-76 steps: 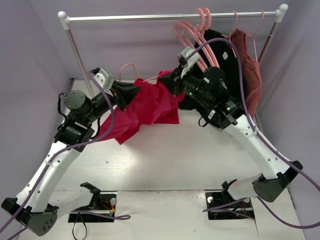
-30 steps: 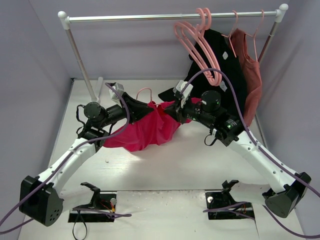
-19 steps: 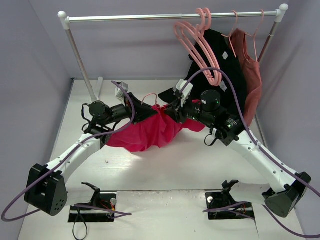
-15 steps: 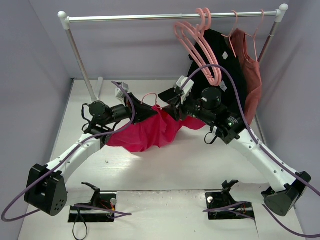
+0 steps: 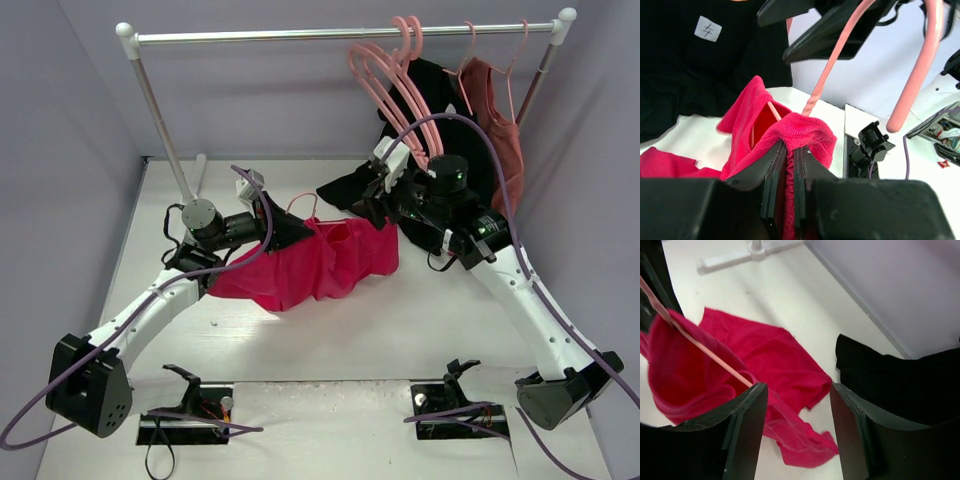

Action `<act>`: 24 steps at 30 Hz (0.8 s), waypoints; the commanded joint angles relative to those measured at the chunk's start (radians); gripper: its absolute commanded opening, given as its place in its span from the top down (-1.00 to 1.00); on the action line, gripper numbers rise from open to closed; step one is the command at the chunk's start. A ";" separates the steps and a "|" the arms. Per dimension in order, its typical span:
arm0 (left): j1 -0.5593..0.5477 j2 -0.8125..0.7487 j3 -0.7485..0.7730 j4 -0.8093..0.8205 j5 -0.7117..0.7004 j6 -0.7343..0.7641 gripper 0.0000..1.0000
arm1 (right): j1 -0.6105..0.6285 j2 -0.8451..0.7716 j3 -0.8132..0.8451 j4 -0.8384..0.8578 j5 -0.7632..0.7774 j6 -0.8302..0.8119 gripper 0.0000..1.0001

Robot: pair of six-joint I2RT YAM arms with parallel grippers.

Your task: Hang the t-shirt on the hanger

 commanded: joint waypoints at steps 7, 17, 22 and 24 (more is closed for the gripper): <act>0.004 -0.050 0.091 0.048 0.035 0.034 1.00 | -0.070 0.073 0.038 -0.193 -0.142 -0.268 -0.15; 0.004 -0.053 0.098 0.028 0.047 0.040 1.00 | -0.172 0.030 -0.021 -0.182 -0.171 -0.378 -0.16; 0.002 -0.047 0.101 0.026 0.050 0.038 1.00 | -0.185 0.021 -0.030 -0.225 -0.204 -0.415 -0.17; 0.002 -0.044 0.105 0.023 0.055 0.040 1.00 | -0.184 0.035 -0.031 -0.271 -0.170 -0.430 -0.18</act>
